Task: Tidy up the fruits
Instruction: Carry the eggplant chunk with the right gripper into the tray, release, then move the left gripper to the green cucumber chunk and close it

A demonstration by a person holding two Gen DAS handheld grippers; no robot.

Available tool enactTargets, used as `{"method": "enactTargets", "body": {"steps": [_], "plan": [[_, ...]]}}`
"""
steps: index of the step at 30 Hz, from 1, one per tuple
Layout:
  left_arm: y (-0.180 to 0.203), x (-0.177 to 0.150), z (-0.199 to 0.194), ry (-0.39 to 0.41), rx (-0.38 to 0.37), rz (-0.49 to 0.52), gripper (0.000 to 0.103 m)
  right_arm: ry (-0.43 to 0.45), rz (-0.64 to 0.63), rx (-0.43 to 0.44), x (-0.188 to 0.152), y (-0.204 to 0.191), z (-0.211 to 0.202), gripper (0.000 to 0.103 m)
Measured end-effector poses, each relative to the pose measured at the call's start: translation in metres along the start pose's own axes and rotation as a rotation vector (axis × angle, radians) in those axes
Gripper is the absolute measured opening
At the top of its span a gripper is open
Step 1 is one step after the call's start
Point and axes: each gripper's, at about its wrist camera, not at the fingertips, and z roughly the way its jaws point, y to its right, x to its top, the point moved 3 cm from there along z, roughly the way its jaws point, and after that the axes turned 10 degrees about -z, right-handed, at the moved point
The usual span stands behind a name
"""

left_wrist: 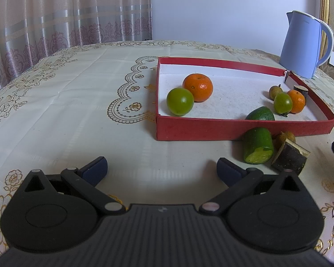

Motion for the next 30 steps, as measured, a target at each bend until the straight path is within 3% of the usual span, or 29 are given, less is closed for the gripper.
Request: {"method": "enactTargets", "body": {"steps": [4, 10, 13, 16, 20, 30], "plan": [[0.0, 0.0, 0.0, 0.001, -0.002, -0.003, 0.103, -0.028, 0.0, 0.017, -0.003, -0.003, 0.01, 0.082], [0.004, -0.001, -0.005, 0.015, -0.026, 0.027, 0.103, -0.035, 0.01, 0.042, -0.006, -0.003, 0.015, 0.092], [0.014, -0.003, -0.013, 0.062, 0.005, 0.073, 0.103, -0.043, -0.005, 0.034, -0.006, -0.006, 0.016, 0.093], [0.024, -0.001, -0.019, 0.05, -0.048, 0.067, 0.103, -0.045, -0.007, 0.035, -0.005, -0.006, 0.016, 0.093], [0.042, 0.002, -0.021, 0.077, -0.024, 0.105, 0.103, -0.045, -0.007, 0.036, -0.005, -0.006, 0.016, 0.094], [0.068, -0.003, -0.014, 0.048, -0.099, 0.153, 0.103, -0.044, -0.008, 0.036, -0.005, -0.006, 0.016, 0.095]]}}
